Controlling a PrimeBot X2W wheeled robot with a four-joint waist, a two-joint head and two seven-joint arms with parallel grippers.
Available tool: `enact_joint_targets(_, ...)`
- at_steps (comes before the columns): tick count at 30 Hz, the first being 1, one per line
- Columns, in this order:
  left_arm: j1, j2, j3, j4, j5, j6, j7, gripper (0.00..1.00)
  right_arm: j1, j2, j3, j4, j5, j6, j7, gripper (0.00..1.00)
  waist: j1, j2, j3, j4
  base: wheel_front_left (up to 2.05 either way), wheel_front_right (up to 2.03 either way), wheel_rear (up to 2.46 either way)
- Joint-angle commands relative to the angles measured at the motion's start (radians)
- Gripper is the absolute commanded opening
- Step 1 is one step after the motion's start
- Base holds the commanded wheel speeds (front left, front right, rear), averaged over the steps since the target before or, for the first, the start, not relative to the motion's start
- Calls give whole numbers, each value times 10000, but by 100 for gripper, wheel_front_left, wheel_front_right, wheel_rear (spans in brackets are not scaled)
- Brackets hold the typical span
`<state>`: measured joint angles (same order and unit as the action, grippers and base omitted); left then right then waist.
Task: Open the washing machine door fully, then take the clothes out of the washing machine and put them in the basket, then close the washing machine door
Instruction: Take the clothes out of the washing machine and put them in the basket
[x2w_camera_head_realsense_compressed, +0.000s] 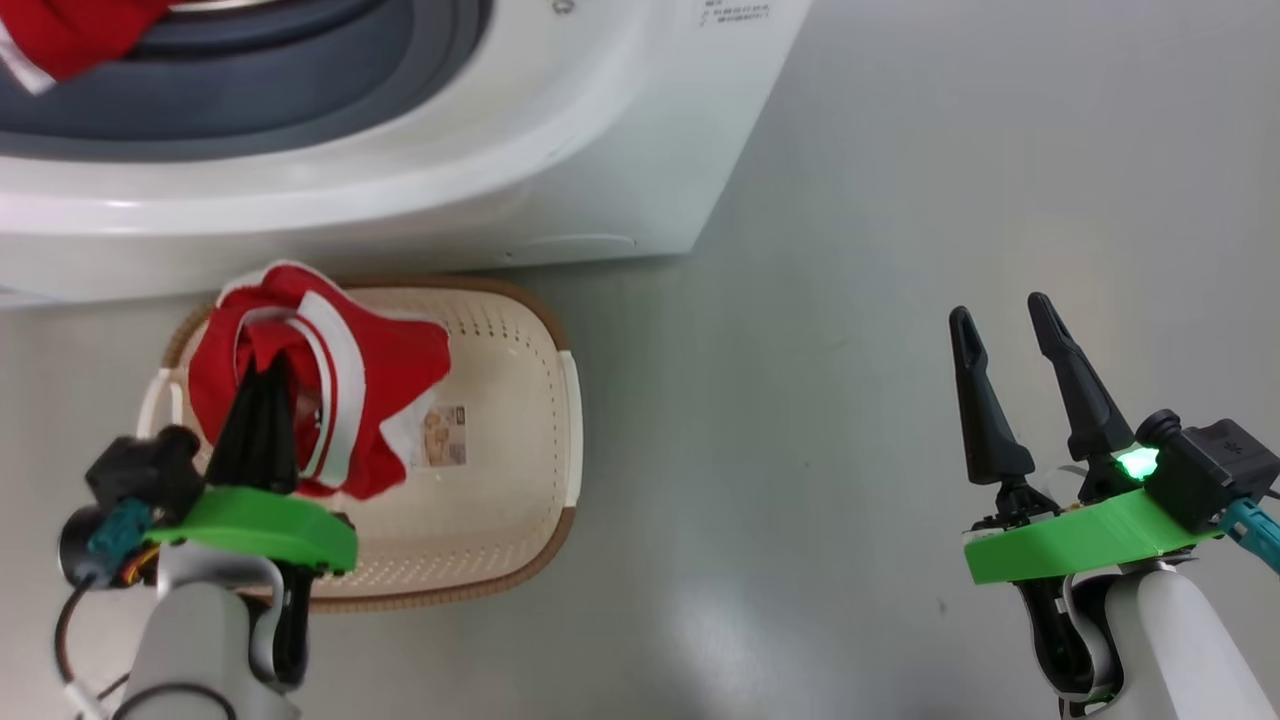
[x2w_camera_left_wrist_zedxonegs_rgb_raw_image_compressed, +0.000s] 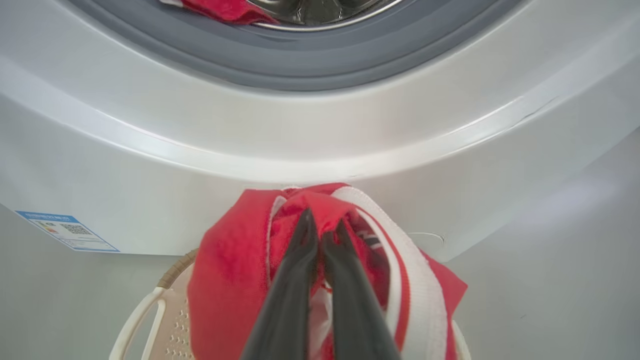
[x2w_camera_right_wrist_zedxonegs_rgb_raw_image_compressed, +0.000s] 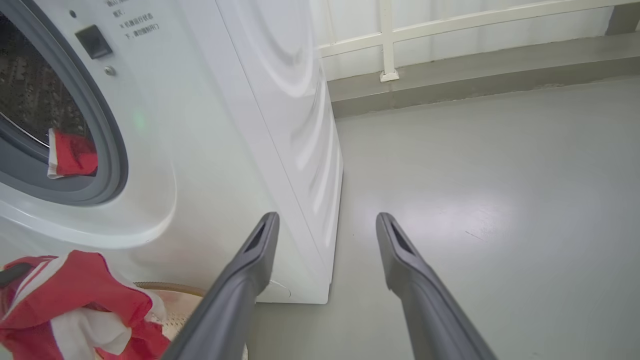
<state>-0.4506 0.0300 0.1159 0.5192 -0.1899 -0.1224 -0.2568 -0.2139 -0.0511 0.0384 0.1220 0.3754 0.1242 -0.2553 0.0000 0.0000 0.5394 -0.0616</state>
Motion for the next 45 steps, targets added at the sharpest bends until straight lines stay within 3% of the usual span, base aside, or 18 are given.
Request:
enact_joint_targets(1,-36,203,234,-126,103,29,-49,0,-136,9,181,-264,-3,65,-65,100,0,0,371,-75,0,0,0)
enact_joint_targets(18,-2327,427,60,3806,1062,-36,-49,0,-805,9,192,-589,176,65,-65,100,0,0,2103,-377,0,0,0)
enact_joint_targets(29,-3090,538,57,4932,1185,97,-49,0,-1017,9,142,-731,180,65,-65,100,0,0,2677,-444,0,0,0)
enact_joint_targets(30,-3126,536,59,4977,1185,106,-49,4,-1019,9,127,-736,169,65,-65,100,0,0,2687,-434,0,0,0)
enact_joint_targets(31,-3159,536,73,5022,1175,116,-49,14,-1023,9,113,-735,161,65,-65,100,0,0,2686,-423,0,0,0)
enact_joint_targets(32,-3185,539,85,5058,1166,121,-49,32,-1028,9,102,-727,154,65,-65,100,0,0,2675,-413,0,0,0)
enact_joint_targets(33,-3204,545,94,5087,1160,122,-49,43,-1035,9,96,-715,144,65,-65,100,0,0,2658,-405,0,0,0)
enact_joint_targets(34,-3218,548,105,5097,1154,123,-49,46,-1043,9,93,-703,131,65,-65,100,0,0,2635,-396,0,0,0)
enact_joint_targets(35,-3221,548,113,5095,1149,123,-49,66,-1050,9,88,-690,117,65,-65,100,0,0,2594,-381,0,0,0)
enact_joint_targets(36,-3208,546,121,5093,1144,123,-49,79,-1054,9,89,-676,108,65,-65,100,0,0,2547,-371,0,0,0)
enact_joint_targets(37,-3187,542,129,5087,1138,123,-49,83,-1054,9,92,-658,103,65,-65,100,0,0,2498,-364,0,0,0)
enact_joint_targets(38,-3159,538,138,5075,1130,121,-49,93,-1051,9,97,-637,98,65,-65,100,0,0,2432,-358,0,0,0)
enact_joint_targets(40,-3096,524,159,5044,1108,115,-49,100,-1041,9,113,-606,87,65,-65,100,0,0,2303,-347,0,0,0)
enact_joint_targets(45,-2929,465,213,4877,1031,100,-49,100,-1003,9,146,-534,57,65,-65,100,0,0,1998,-304,0,0,0)
